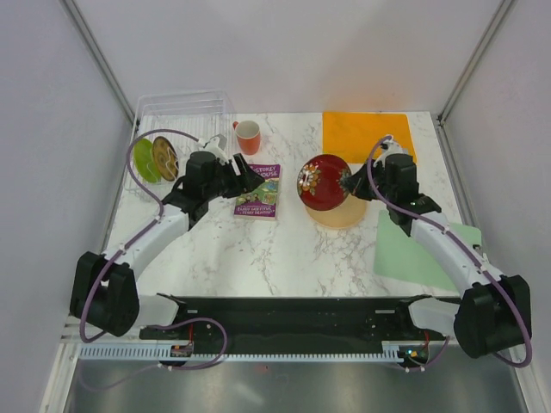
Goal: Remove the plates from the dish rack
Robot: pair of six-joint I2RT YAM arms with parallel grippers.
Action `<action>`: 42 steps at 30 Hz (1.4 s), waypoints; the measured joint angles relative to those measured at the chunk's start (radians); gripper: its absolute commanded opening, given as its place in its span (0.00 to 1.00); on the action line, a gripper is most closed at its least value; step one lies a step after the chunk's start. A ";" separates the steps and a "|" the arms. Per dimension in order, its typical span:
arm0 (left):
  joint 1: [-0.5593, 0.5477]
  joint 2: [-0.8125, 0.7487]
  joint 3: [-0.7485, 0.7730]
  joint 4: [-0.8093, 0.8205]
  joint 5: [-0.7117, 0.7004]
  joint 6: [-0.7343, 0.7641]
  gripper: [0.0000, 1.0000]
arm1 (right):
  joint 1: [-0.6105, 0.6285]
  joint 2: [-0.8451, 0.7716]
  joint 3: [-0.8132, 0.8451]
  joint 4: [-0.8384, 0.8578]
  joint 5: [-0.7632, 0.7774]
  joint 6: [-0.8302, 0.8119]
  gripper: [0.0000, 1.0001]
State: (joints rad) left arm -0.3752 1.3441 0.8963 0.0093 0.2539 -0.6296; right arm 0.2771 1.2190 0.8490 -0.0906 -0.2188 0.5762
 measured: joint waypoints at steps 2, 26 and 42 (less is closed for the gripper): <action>0.000 -0.036 0.002 -0.053 -0.082 0.050 0.77 | -0.058 -0.015 0.000 -0.036 0.023 -0.014 0.00; 0.001 -0.479 -0.096 -0.203 -0.639 0.317 0.88 | -0.231 0.351 -0.061 0.098 -0.141 0.024 0.20; 0.018 -0.419 -0.095 -0.221 -0.688 0.336 1.00 | -0.234 0.332 -0.042 0.018 -0.072 -0.029 0.62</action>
State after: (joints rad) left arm -0.3569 0.9253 0.8013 -0.2115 -0.4339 -0.2932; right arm 0.0433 1.5513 0.8070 -0.0731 -0.2905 0.5472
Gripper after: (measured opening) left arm 0.970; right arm 0.620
